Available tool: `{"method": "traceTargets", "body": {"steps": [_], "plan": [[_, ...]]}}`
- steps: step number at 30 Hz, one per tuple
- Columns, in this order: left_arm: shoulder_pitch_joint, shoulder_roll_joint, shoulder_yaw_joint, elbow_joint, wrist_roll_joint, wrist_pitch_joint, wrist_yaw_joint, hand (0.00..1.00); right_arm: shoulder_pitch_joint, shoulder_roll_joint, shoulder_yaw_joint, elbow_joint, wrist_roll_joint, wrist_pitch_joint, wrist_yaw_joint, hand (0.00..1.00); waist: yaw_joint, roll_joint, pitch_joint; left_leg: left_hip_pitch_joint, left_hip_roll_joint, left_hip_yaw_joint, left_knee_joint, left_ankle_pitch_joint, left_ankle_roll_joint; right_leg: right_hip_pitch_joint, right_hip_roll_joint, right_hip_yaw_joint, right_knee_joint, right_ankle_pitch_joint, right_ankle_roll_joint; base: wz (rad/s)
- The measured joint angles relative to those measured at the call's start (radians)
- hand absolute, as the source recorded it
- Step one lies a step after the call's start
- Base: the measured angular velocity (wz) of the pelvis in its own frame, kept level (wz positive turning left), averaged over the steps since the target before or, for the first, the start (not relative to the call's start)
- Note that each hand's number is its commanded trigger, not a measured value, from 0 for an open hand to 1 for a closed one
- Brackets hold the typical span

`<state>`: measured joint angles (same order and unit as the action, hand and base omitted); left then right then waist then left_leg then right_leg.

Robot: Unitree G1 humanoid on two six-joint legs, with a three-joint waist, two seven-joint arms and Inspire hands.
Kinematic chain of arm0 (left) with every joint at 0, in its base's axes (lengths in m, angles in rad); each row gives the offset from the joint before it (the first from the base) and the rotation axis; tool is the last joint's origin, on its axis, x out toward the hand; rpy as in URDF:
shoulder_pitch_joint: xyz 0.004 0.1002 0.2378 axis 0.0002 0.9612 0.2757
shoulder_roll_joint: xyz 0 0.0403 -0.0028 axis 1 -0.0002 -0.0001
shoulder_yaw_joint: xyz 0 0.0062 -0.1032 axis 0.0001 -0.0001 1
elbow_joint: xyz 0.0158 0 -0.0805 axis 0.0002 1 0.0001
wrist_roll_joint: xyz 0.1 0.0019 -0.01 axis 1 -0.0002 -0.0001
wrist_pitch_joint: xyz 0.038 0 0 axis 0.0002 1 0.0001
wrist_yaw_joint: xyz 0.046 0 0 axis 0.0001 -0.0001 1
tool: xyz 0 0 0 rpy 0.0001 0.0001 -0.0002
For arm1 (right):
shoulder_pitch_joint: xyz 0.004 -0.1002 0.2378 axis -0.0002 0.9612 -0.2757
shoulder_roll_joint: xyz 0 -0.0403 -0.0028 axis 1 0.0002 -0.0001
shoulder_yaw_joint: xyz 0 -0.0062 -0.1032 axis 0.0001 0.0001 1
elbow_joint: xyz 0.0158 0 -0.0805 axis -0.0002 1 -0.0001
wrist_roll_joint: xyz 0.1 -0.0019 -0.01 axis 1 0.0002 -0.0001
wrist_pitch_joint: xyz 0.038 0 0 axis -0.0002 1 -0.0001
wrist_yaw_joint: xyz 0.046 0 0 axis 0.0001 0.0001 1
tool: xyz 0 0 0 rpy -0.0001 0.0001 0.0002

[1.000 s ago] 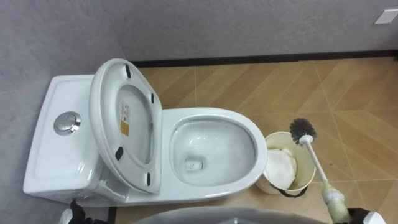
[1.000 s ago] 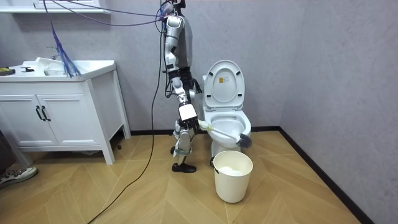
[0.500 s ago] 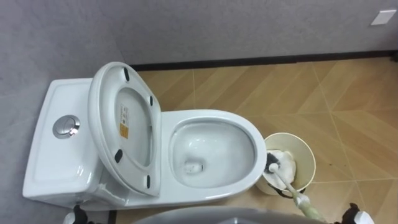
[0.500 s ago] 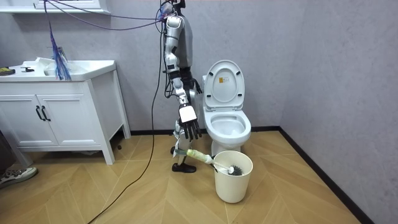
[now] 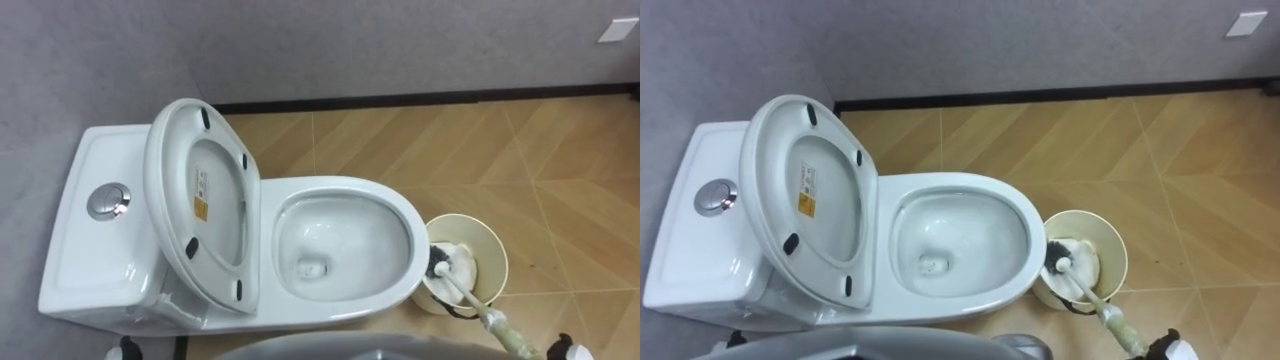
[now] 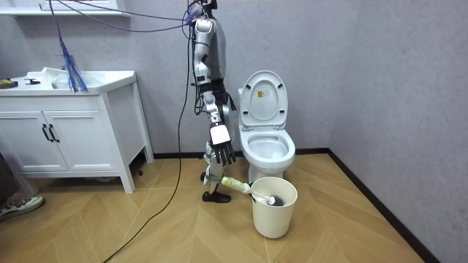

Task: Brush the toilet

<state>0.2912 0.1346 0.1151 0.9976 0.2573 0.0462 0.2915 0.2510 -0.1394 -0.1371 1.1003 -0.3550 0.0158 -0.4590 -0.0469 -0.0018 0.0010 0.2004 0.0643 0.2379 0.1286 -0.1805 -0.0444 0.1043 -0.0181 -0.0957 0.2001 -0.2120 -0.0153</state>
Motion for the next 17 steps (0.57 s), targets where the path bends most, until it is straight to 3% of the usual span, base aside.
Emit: {"method": "traceTargets", "body": {"steps": [7,17], "plan": [[-0.011,-0.004,0.0,0.005,0.026,0.003,-0.021,0.0,-0.033,0.001,0.017,0.078,0.036,0.013,0.141,0.0,-0.001,-0.001,-0.0004,-0.002,0.0,-0.011,0.0,0.0,0.0,0.0,-0.001,-0.003,0.001,0.0,0.0,0.0],[-0.014,-0.01,-0.001,0.004,0.07,0.042,-0.049,0.0,-0.033,0.019,0.029,0.109,0.04,0.08,0.274,0.0,-0.006,-0.002,-0.0009,-0.012,-0.004,-0.057,0.001,0.0,0.0,0.013,-0.009,-0.045,-0.004,0.0,0.001,0.12]]}}
